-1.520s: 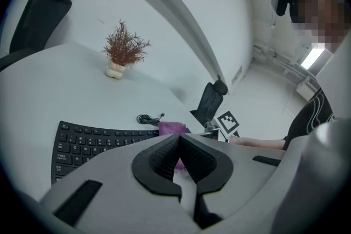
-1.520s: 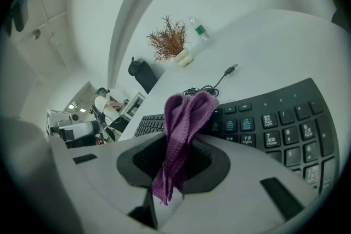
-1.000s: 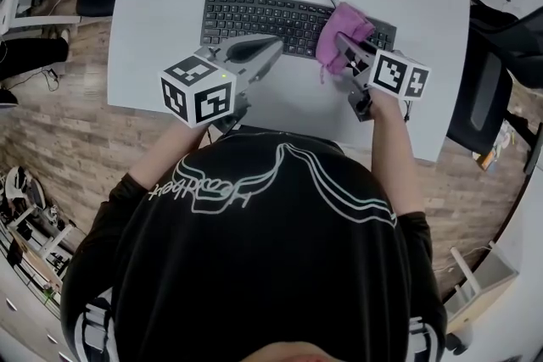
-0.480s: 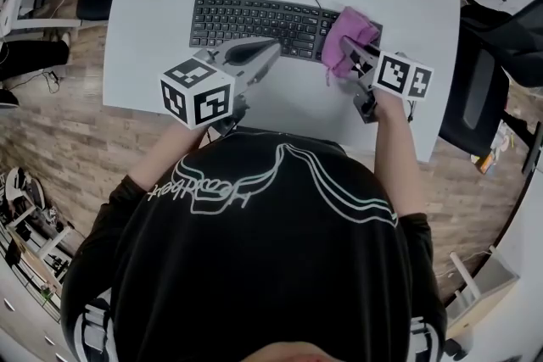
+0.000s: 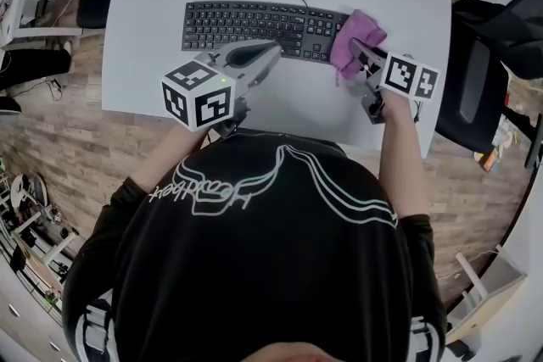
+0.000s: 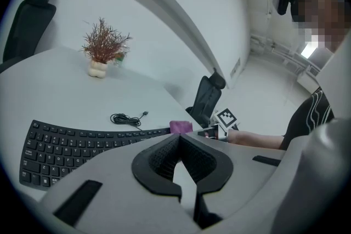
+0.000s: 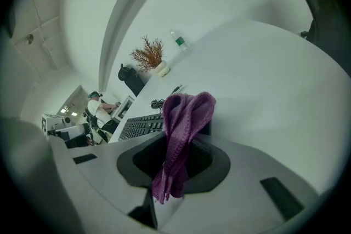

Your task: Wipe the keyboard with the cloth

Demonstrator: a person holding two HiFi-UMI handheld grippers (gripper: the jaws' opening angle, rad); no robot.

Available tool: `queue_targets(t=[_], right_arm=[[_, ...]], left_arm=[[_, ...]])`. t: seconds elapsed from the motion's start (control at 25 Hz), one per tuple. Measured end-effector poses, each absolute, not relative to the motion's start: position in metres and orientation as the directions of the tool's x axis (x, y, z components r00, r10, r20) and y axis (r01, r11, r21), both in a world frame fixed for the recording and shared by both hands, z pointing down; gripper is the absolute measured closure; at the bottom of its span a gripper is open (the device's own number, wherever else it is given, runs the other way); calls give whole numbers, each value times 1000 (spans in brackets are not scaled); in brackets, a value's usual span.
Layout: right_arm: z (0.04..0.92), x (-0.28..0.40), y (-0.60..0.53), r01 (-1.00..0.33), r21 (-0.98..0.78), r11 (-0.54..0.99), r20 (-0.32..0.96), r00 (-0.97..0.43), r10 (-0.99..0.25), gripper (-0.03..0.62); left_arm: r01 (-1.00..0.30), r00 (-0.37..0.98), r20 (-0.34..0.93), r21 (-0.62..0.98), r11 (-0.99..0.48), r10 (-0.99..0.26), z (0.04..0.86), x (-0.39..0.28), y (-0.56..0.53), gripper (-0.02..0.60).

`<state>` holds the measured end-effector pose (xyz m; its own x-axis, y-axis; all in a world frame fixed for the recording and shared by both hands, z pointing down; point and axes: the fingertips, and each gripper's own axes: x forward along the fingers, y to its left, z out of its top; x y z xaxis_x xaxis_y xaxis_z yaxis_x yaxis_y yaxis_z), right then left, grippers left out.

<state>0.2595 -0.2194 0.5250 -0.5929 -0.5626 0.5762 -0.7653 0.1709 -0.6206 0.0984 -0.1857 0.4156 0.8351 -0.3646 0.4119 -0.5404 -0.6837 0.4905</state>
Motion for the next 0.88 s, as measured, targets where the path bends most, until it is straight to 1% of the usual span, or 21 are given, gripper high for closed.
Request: queue_targets(t=[0.52, 0.72, 0.88], right_arm=[[529, 303, -210, -822, -550, 146, 638, -526, -562, 530], [528, 305, -208, -825, -547, 143, 639, -522, -565, 530], [514, 294, -209, -813, -562, 153, 621, -537, -571, 531]], left_arm=[[-540, 837, 406, 502, -675, -367, 417, 103, -183, 575], [-543, 835, 408, 503, -672, -370, 418, 99, -181, 575], [-540, 837, 406, 514, -666, -366, 418, 90, -180, 575]])
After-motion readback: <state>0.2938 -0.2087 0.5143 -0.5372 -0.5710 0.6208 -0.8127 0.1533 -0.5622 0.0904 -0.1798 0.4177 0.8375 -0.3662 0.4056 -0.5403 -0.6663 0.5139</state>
